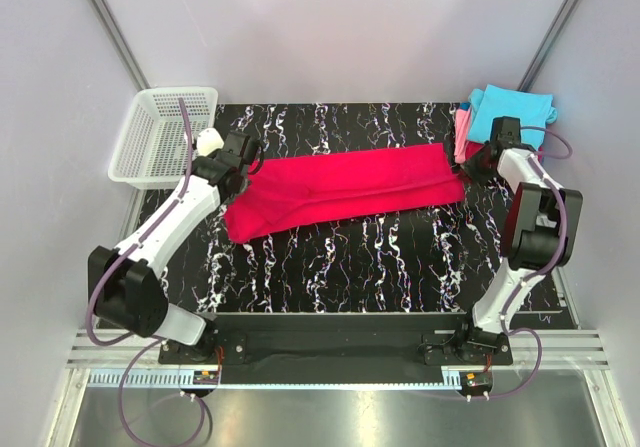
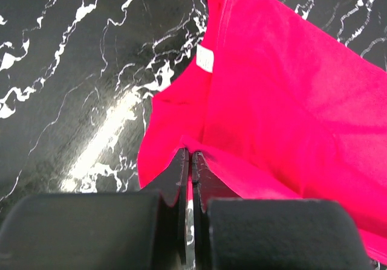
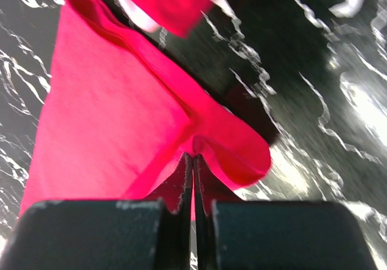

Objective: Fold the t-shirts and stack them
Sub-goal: Fold the tshirt

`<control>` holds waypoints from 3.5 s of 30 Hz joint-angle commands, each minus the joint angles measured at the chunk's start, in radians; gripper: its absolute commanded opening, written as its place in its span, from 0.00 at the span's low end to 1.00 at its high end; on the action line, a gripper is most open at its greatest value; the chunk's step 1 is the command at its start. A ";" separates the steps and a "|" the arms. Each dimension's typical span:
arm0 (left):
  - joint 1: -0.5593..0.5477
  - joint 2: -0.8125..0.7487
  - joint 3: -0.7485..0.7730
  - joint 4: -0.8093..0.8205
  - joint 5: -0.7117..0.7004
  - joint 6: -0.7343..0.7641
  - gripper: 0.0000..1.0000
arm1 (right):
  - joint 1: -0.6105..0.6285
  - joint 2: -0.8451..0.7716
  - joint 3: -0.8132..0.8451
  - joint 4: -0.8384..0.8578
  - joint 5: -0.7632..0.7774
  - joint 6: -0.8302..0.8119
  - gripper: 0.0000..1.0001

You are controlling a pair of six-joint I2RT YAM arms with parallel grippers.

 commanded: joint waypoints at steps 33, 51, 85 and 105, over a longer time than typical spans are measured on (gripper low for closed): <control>0.186 0.412 0.285 0.254 0.258 0.232 0.13 | 0.049 0.046 0.054 0.182 -0.286 -0.146 0.32; 0.193 0.375 0.257 0.158 0.059 0.131 0.58 | 0.109 0.136 0.066 0.123 -0.365 -0.123 0.24; -0.004 0.249 -0.086 0.320 0.430 0.119 0.43 | 0.224 0.102 -0.052 0.103 -0.331 -0.141 0.21; -0.010 0.318 -0.048 0.342 0.336 0.157 0.00 | 0.223 0.118 -0.056 0.100 -0.328 -0.140 0.18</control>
